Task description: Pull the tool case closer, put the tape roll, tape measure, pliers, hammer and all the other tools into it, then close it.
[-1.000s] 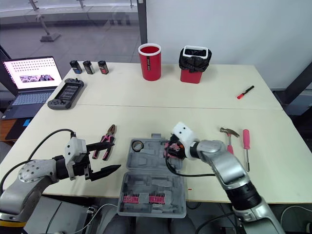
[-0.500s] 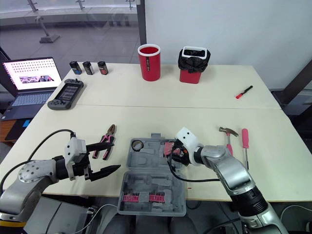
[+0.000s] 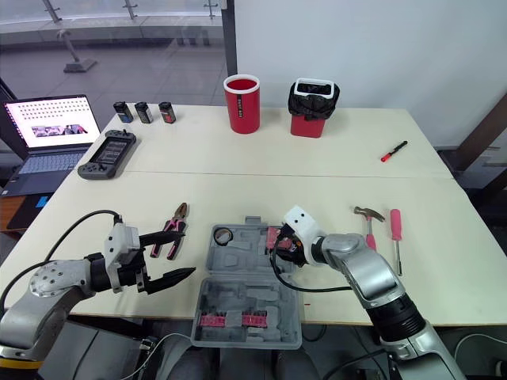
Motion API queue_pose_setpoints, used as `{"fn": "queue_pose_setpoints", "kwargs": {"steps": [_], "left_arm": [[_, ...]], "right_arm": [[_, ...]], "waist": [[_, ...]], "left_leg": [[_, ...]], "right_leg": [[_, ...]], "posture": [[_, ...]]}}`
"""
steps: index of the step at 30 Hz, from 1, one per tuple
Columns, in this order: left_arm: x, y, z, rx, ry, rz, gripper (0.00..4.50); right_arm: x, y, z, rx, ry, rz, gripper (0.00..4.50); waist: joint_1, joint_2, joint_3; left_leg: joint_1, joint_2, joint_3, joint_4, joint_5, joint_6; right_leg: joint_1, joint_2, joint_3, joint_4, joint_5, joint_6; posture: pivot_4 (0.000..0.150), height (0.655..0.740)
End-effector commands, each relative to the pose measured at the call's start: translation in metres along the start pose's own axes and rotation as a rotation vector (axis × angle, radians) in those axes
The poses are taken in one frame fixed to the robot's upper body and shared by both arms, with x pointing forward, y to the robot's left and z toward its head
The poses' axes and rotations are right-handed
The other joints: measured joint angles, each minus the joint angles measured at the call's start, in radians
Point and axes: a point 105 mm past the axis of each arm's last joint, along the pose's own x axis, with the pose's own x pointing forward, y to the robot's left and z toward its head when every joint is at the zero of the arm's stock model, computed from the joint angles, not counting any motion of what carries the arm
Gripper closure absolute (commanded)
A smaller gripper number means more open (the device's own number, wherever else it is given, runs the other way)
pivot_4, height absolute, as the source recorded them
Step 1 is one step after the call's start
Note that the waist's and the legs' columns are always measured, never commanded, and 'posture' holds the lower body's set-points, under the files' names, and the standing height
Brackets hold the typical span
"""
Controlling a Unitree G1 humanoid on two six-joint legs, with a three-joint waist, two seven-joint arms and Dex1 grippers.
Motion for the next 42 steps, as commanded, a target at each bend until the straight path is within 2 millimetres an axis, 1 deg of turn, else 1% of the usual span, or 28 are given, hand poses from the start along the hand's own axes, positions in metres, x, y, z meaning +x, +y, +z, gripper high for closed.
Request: {"fn": "queue_pose_setpoints", "kwargs": {"steps": [1,3,5,8,13,15,16,19,22,24,27,31,39,40,42], "left_arm": [[-0.005,0.003,0.007,0.04,-0.008,0.016,0.0],[-0.004,0.003,0.007,0.039,-0.008,0.016,0.0],[-0.004,0.003,0.007,0.04,-0.009,0.016,0.0],[-0.004,0.003,0.007,0.04,-0.008,0.015,0.0],[-0.004,0.003,0.007,0.041,-0.008,0.011,0.0],[-0.004,0.003,0.007,0.041,-0.008,0.012,0.0],[-0.003,0.003,0.007,0.041,-0.01,0.012,0.0],[-0.002,0.003,0.008,0.04,-0.014,0.013,0.0],[-0.002,0.003,0.008,0.04,-0.016,0.016,0.0],[-0.002,0.003,0.008,0.04,-0.016,0.018,0.0],[-0.004,0.003,0.008,0.038,-0.014,0.022,0.0],[-0.004,0.001,0.007,0.033,-0.013,0.021,0.0],[-0.002,0.001,0.007,0.035,-0.014,0.019,0.0],[-0.002,0.001,0.007,0.035,-0.014,0.019,0.0],[-0.001,0.002,0.007,0.036,-0.014,0.019,0.0]], "right_arm": [[0.001,0.003,-0.011,-0.004,0.054,0.017,1.68],[-0.001,0.003,-0.005,-0.026,0.042,0.02,1.68],[-0.007,0.004,0.013,-0.061,-0.008,0.034,1.68],[-0.016,0.009,0.034,-0.093,-0.068,0.062,1.68],[-0.021,0.016,0.053,-0.094,-0.122,0.093,1.68],[-0.021,0.016,0.057,-0.086,-0.131,0.09,1.68],[-0.017,0.014,0.058,-0.072,-0.132,0.076,1.68],[-0.006,0.006,0.05,-0.052,-0.102,0.026,1.68],[0.0,-0.002,0.039,-0.029,-0.08,-0.001,1.68],[0.001,-0.003,0.036,-0.028,-0.081,-0.004,1.68],[-0.002,0.003,0.039,-0.031,-0.109,0.028,2.48],[-0.004,0.005,0.041,-0.038,-0.125,0.038,4.37],[0.003,0.002,0.031,-0.032,-0.101,0.012,4.37],[0.005,0.002,0.029,-0.029,-0.095,0.009,4.37],[0.01,-0.001,0.016,-0.015,-0.043,-0.012,4.37]], "waist": [[0.001,0.0,0.0],[0.001,0.0,0.0],[0.001,0.001,0.0],[0.002,0.003,0.002],[0.001,0.004,0.003],[0.002,0.004,0.003],[0.002,0.004,0.003],[0.001,0.004,0.003],[0.003,0.004,0.003],[0.002,0.004,0.003],[0.002,0.005,0.003],[0.0,0.005,0.004],[0.002,0.005,0.004],[0.002,0.005,0.004],[0.002,0.005,0.004]], "left_leg": [[0.0,0.0,0.0,0.001,0.0,0.0],[-0.001,0.0,0.0,0.002,0.0,0.0],[-0.002,0.0,0.0,0.003,0.0,0.0],[-0.003,0.0,0.0,0.003,0.0,0.0],[-0.003,0.0,0.0,0.002,0.0,0.0],[-0.003,0.0,0.0,0.002,0.0,0.0],[-0.003,0.0,0.0,0.002,0.0,0.0],[-0.003,0.0,0.0,0.002,0.0,0.0],[-0.003,0.0,0.0,0.003,0.0,0.0],[-0.004,-0.001,0.0,0.003,0.0,0.0],[-0.004,0.0,0.0,0.002,0.0,0.0],[-0.004,0.0,0.0,0.002,0.0,0.0],[-0.004,0.0,0.0,0.003,0.0,0.0],[-0.004,0.0,0.0,0.003,0.0,0.0],[-0.004,0.0,0.0,0.003,0.0,0.0]], "right_leg": [[0.0,0.0,0.0,0.0,0.0,0.0],[0.0,0.0,0.0,0.0,0.0,0.0],[0.0,0.0,0.0,0.0,0.0,0.0],[-0.001,0.0,0.0,0.0,0.001,0.002],[-0.003,0.0,0.0,0.0,0.002,0.003],[-0.002,0.0,0.0,0.0,0.002,0.003],[-0.002,0.0,0.0,0.0,0.002,0.003],[-0.002,0.0,0.0,0.0,0.002,0.003],[-0.002,0.0,0.0,0.0,0.002,0.003],[-0.002,-0.001,0.0,0.0,0.002,0.003],[-0.003,0.0,0.0,0.0,0.002,0.004],[-0.003,0.0,0.0,0.001,0.002,0.004],[-0.002,0.0,0.0,0.001,0.002,0.003],[-0.003,0.0,0.0,0.001,0.002,0.003],[-0.003,0.0,0.0,0.001,0.002,0.003]], "posture": [[0.15,0.7387],[0.15,0.7387],[0.15,0.7387],[0.15,0.7387],[0.15,0.7387],[0.15,0.7387],[0.15,0.7387],[0.15,0.7387],[0.15,0.7387],[0.15,0.7387],[0.15,0.7387],[0.15,0.7387],[0.15,0.7387],[0.15,0.7387],[0.15,0.7387]]}}
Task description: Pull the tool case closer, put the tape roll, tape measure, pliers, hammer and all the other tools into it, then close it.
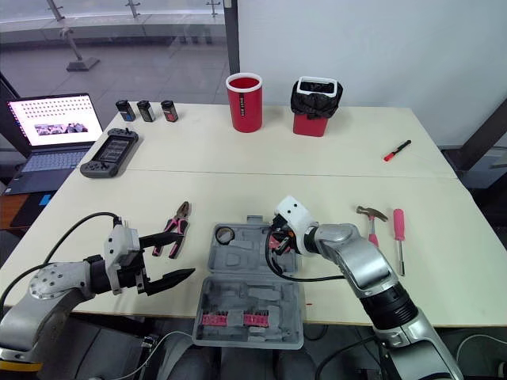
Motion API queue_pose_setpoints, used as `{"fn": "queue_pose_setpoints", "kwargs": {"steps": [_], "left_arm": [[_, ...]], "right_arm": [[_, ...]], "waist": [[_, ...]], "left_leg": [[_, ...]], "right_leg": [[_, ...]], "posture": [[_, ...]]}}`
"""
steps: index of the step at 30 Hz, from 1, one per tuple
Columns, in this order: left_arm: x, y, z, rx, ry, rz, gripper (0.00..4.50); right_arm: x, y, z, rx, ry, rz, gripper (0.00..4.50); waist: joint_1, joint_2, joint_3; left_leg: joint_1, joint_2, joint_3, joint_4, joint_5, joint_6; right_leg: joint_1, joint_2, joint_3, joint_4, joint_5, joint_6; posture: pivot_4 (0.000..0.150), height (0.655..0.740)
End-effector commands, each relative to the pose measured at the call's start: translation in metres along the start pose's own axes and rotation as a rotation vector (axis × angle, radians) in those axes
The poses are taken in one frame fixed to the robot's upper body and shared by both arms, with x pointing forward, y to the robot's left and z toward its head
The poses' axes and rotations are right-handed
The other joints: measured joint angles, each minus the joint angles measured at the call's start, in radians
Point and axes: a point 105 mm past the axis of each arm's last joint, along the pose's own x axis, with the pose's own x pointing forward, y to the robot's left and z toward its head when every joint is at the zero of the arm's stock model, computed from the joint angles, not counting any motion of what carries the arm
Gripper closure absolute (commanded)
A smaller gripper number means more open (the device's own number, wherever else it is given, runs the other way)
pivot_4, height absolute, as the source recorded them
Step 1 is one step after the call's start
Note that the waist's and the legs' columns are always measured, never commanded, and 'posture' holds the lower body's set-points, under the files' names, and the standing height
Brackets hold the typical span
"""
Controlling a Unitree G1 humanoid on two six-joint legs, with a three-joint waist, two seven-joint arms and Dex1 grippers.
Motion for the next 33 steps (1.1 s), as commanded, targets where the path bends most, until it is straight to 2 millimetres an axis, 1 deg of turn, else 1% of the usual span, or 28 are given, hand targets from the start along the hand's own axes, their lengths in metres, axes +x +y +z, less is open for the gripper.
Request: {"fn": "queue_pose_setpoints", "kwargs": {"steps": [1,3,8,11,13,14,17,18,19,20,21,23,24,25,26,28,29,31,33], "left_arm": [[0.0,0.001,0.011,0.047,-0.023,-0.002,0.0],[0.0,0.001,0.011,0.048,-0.023,-0.001,0.0],[0.0,0.001,0.011,0.049,-0.023,0.0,0.0],[0.001,0.0,0.011,0.047,-0.023,0.0,0.0],[0.001,0.0,0.011,0.048,-0.024,0.001,0.0],[0.001,0.0,0.011,0.047,-0.024,0.002,0.0],[0.0,0.0,0.011,0.046,-0.024,0.005,0.0],[-0.001,0.0,0.011,0.046,-0.023,0.008,0.0],[-0.002,0.002,0.011,0.045,-0.024,0.017,0.0],[-0.003,0.003,0.011,0.045,-0.025,0.024,0.0],[-0.004,0.004,0.011,0.045,-0.027,0.032,0.0],[-0.009,0.012,0.011,0.028,-0.033,0.078,0.0],[-0.013,0.016,0.011,0.016,-0.037,0.103,0.0],[-0.017,0.02,0.009,0.006,-0.037,0.128,0.0],[-0.025,0.024,0.006,0.0,-0.025,0.16,0.0],[-0.042,0.034,-0.001,-0.008,0.005,0.227,0.0],[-0.054,0.039,-0.006,-0.01,0.031,0.269,0.0],[-0.068,0.045,-0.013,-0.013,0.06,0.315,0.0],[-0.097,0.053,-0.029,-0.013,0.15,0.391,0.0]], "right_arm": [[0.006,-0.003,-0.015,0.005,0.059,-0.032,4.37],[0.009,0.001,-0.033,0.033,0.144,-0.016,4.37],[0.011,0.012,-0.069,0.118,0.328,0.013,4.37],[0.013,0.013,-0.081,0.156,0.391,0.011,4.37],[0.014,0.01,-0.083,0.148,0.397,-0.01,4.37],[0.014,0.008,-0.079,0.152,0.38,-0.016,4.37],[0.014,0.005,-0.055,0.157,0.255,-0.011,4.37],[0.012,0.002,-0.035,0.113,0.151,-0.014,4.37],[0.004,0.0,-0.01,0.09,0.017,-0.013,4.37],[-0.003,-0.001,0.007,0.072,-0.075,-0.014,4.37],[-0.012,-0.002,0.018,0.053,-0.145,-0.013,4.37],[-0.04,-0.01,0.024,0.025,-0.21,-0.034,4.37],[-0.053,-0.015,0.024,0.026,-0.229,-0.05,4.37],[-0.065,-0.019,0.022,0.033,-0.241,-0.066,3.85],[-0.08,-0.028,0.015,0.036,-0.238,-0.104,3.49],[-0.107,-0.042,0.003,0.051,-0.235,-0.169,2.55],[-0.124,-0.051,-0.005,0.072,-0.239,-0.212,2.02],[-0.142,-0.058,-0.015,0.093,-0.235,-0.251,1.03],[-0.165,-0.064,-0.046,0.111,-0.161,-0.307,0.02]], "waist": [[0.0,0.0,0.0],[-0.001,0.0,0.0],[0.0,-0.002,-0.002],[0.002,-0.006,-0.007],[0.003,-0.01,-0.011],[0.003,-0.011,-0.011],[0.003,-0.011,-0.011],[0.003,-0.011,-0.011],[0.003,-0.011,-0.011],[0.004,-0.01,-0.01],[0.004,-0.008,-0.007],[0.004,0.0,-0.002],[0.006,0.003,0.0],[0.006,0.004,0.001],[0.008,0.004,0.001],[0.011,0.004,0.001],[0.011,0.004,0.001],[0.008,0.005,0.002],[0.006,0.005,0.002]], "left_leg": [[0.0,0.0,0.0,0.0,0.0,0.0],[0.0,0.0,0.0,0.0,0.0,0.0],[0.002,0.0,0.0,0.001,0.0,0.0],[0.003,0.0,0.0,0.001,0.0,0.0],[0.005,0.0,-0.001,0.001,0.0,0.0],[0.006,0.0,-0.001,0.001,0.0,0.0],[0.016,0.0,0.0,0.001,-0.001,0.0],[0.017,0.0,0.0,0.001,-0.001,0.0],[0.017,0.0,0.0,0.001,-0.001,0.0],[0.017,0.0,0.0,0.001,-0.001,0.0],[0.015,0.0,0.0,0.001,-0.001,0.0],[0.008,0.0,0.0,0.001,0.0,0.0],[0.0,0.0,0.001,0.002,0.0,0.0],[-0.005,-0.001,0.0,0.003,0.0,0.0],[-0.007,-0.001,0.0,0.003,0.0,0.0],[-0.007,-0.001,-0.001,0.002,-0.002,0.003],[-0.007,-0.001,-0.001,0.002,-0.003,0.005],[-0.007,-0.001,-0.001,0.001,-0.004,0.007],[-0.006,-0.001,0.0,0.002,-0.005,0.007]], "right_leg": [[0.0,0.0,0.0,0.0,0.0,0.0],[0.0,0.0,0.0,0.0,0.0,0.0],[0.002,0.0,0.0,0.0,0.0,0.0],[0.005,0.0,0.0,0.0,-0.002,-0.003],[0.007,0.0,0.0,0.0,-0.002,-0.003],[0.009,0.0,0.0,-0.001,-0.002,-0.004],[0.018,-0.002,0.0,-0.003,-0.002,-0.004],[0.018,-0.003,0.0,-0.004,-0.003,-0.004],[0.018,-0.003,0.0,-0.004,-0.003,-0.003],[0.018,-0.004,0.001,-0.004,-0.003,-0.003],[0.018,-0.004,0.001,-0.004,-0.003,-0.003],[0.011,-0.003,0.001,-0.004,-0.002,-0.004],[0.002,-0.003,0.001,-0.001,-0.001,-0.002],[-0.003,-0.002,0.001,0.0,0.001,0.002],[-0.004,-0.001,0.001,0.0,0.003,0.006],[-0.004,-0.001,0.0,-0.001,0.003,0.006],[-0.004,0.0,0.0,-0.001,0.003,0.006],[-0.004,0.0,0.0,-0.002,0.002,0.006],[-0.004,0.0,0.0,-0.002,0.002,0.006]], "posture": [[0.15,0.7387],[0.15,0.7387],[0.15,0.7387],[0.15,0.7387],[0.15,0.7387],[0.15,0.7387],[0.15,0.7387],[0.15,0.7387],[0.15,0.7387],[0.15,0.7387],[0.15,0.7387],[0.15,0.7387],[0.15,0.7387],[0.15,0.7387],[0.15,0.7387],[0.15,0.7387],[0.15,0.7387],[0.15,0.7387],[0.15,0.7387]]}}
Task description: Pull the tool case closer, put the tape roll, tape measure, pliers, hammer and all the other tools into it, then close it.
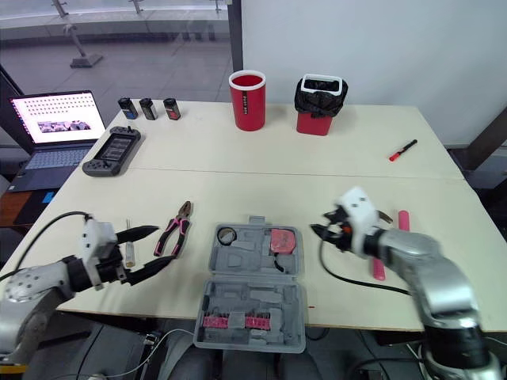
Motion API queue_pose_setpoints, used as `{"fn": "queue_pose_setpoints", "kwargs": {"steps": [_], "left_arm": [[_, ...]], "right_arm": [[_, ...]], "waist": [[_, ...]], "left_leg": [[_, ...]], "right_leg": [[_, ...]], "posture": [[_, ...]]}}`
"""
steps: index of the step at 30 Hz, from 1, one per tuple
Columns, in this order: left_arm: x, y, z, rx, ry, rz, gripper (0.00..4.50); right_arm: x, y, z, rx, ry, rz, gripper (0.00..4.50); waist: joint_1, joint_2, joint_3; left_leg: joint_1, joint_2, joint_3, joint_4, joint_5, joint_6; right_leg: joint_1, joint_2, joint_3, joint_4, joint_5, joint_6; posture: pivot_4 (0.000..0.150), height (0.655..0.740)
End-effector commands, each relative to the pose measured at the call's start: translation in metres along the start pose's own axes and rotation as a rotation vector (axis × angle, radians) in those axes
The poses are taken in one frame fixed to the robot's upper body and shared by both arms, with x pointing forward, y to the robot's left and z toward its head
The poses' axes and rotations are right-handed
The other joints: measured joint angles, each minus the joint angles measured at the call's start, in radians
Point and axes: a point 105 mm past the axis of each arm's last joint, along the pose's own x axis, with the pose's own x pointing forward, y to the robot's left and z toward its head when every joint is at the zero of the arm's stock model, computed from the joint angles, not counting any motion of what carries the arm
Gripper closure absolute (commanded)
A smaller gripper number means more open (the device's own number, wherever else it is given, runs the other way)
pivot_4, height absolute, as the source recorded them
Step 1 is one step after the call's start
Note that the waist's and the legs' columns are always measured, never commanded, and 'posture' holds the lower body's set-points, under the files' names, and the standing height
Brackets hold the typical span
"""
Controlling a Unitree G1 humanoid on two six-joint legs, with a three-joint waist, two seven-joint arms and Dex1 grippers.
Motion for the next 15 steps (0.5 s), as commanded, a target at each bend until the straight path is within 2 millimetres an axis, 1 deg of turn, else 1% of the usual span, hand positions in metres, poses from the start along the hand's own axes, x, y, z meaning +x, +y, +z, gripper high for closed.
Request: {"fn": "queue_pose_setpoints", "kwargs": {"steps": [1,5,7,10,13,15], "left_arm": [[-0.037,0.027,-0.011,0.055,0.083,0.122,0.0],[-0.068,0.041,-0.027,0.071,0.164,0.189,0.0],[-0.08,0.046,-0.031,0.069,0.184,0.214,0.0],[-0.086,0.049,-0.034,0.068,0.191,0.223,0.0],[-0.088,0.05,-0.037,0.074,0.201,0.217,0.0],[-0.086,0.051,-0.036,0.079,0.195,0.214,0.0]], "right_arm": [[-0.037,-0.018,-0.012,-0.029,0.014,-0.069,0.02],[-0.062,-0.026,-0.033,-0.017,0.053,-0.138,0.02],[-0.073,-0.034,-0.039,0.006,0.043,-0.191,0.02],[-0.08,-0.039,-0.045,0.02,0.036,-0.218,0.02],[-0.08,-0.038,-0.047,0.013,0.034,-0.216,0.02],[-0.079,-0.037,-0.046,0.011,0.022,-0.217,0.02]], "waist": [[-0.001,0.0,0.0],[-0.007,0.0,0.001],[-0.007,-0.001,0.001],[-0.006,-0.002,0.001],[-0.006,-0.002,0.001],[-0.005,-0.002,0.001]], "left_leg": [[0.001,0.0,0.0,0.0,0.0,0.0],[0.005,0.001,0.005,0.001,0.0,0.0],[0.007,0.001,0.006,0.002,0.0,0.0],[0.007,0.002,0.011,0.004,0.0,0.0],[0.007,0.003,0.015,0.004,0.0,0.0],[0.007,0.002,0.017,0.003,0.0,0.0]], "right_leg": [[0.001,0.0,0.0,0.0,0.0,0.0],[0.003,-0.001,0.003,0.0,-0.005,-0.007],[0.004,-0.001,0.004,0.0,-0.005,-0.007],[0.004,-0.003,0.009,0.0,-0.005,-0.007],[0.003,-0.004,0.013,0.0,-0.003,-0.009],[0.002,-0.004,0.015,0.0,-0.003,-0.009]], "posture": [[0.15,0.7387],[0.15,0.7387],[0.15,0.7387],[0.15,0.7387],[0.15,0.7387],[0.15,0.7387]]}}
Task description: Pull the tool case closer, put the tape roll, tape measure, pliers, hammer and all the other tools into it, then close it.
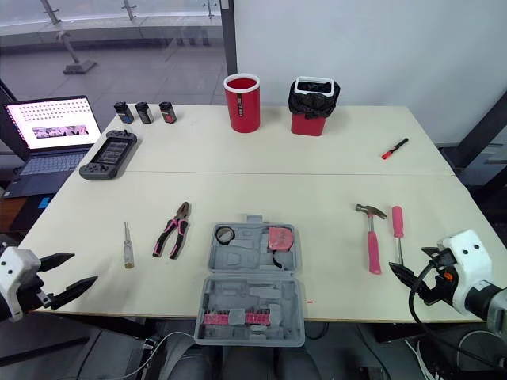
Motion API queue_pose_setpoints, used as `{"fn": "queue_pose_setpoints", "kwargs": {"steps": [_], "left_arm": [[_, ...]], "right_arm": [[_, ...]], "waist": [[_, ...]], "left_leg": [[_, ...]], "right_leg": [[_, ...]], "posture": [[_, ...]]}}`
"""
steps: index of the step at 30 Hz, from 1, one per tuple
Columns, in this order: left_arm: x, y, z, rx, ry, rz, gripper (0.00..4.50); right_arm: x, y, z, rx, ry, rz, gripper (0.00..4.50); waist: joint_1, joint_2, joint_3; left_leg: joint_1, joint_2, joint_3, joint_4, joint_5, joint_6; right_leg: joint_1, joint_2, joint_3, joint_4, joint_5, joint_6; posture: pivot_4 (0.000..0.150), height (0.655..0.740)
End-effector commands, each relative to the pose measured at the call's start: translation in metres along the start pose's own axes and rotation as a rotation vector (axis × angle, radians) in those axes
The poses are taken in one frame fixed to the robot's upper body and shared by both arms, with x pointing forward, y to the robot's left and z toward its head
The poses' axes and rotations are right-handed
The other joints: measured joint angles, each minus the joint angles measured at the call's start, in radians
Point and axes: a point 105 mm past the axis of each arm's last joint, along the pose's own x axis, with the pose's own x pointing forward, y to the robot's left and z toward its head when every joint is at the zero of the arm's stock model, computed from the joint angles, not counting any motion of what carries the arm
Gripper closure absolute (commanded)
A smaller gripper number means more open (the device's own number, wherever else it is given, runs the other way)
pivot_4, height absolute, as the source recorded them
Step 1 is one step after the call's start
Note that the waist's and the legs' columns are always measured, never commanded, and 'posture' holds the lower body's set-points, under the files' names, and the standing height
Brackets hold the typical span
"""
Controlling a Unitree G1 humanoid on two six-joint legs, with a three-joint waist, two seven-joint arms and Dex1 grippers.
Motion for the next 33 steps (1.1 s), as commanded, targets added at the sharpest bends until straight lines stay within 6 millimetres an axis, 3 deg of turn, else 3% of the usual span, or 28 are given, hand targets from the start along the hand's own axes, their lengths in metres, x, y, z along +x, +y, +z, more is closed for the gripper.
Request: {"fn": "queue_pose_setpoints", "kwargs": {"steps": [1,8,14,16,24,29,33], "left_arm": [[-0.003,0.008,0.012,0.059,-0.019,0.01,0.0],[0.004,0.006,0.015,0.053,-0.045,0.002,0.0],[0.011,0.003,0.025,-0.065,-0.167,0.121,0.0],[0.015,-0.003,0.024,-0.102,-0.183,0.15,0.0],[0.037,-0.023,0.034,-0.343,-0.292,0.364,0.0],[0.054,-0.044,0.043,-0.356,-0.246,0.302,0.0],[0.077,-0.059,0.048,-0.329,-0.161,0.212,0.0]], "right_arm": [[-0.003,-0.001,0.008,-0.018,-0.043,-0.017,0.02],[0.002,0.006,0.009,-0.006,-0.052,-0.013,0.02],[0.021,0.03,0.041,-0.013,-0.158,0.055,0.02],[0.028,0.042,0.055,-0.024,-0.202,0.09,0.02],[0.057,0.121,0.124,-0.149,-0.373,0.385,0.02],[0.066,0.143,0.132,-0.219,-0.366,0.522,0.02],[0.069,0.176,0.126,-0.31,-0.315,0.734,0.02]], "waist": [[0.0,0.0,0.0],[0.0,0.0,0.0],[-0.004,0.0,0.0],[-0.003,-0.001,0.0],[0.0,-0.002,0.0],[0.007,-0.005,-0.001],[0.004,-0.005,-0.001]], "left_leg": [[0.0,0.0,0.0,-0.001,0.0,0.0],[0.0,0.0,0.0,-0.002,-0.001,0.002],[0.001,0.0,0.002,0.0,-0.001,0.002],[0.001,0.0,0.002,0.001,-0.001,0.002],[0.0,0.0,0.001,0.002,-0.001,0.002],[0.0,-0.001,0.0,0.003,-0.001,0.002],[0.0,-0.001,0.0,0.003,-0.001,0.002]], "right_leg": [[-0.001,0.0,0.0,0.0,0.0,0.0],[-0.001,0.003,0.0,0.001,0.0,0.002],[0.0,0.003,0.002,0.001,0.002,0.004],[0.0,0.003,0.003,0.001,0.002,0.006],[0.0,0.003,0.003,0.001,0.006,0.012],[0.001,0.004,0.003,0.0,0.006,0.013],[0.001,0.003,0.003,0.0,0.006,0.012]], "posture": [[0.15,0.7387],[0.15,0.7387],[0.15,0.7387],[0.15,0.7387],[0.15,0.7387],[0.15,0.7387],[0.15,0.7387]]}}
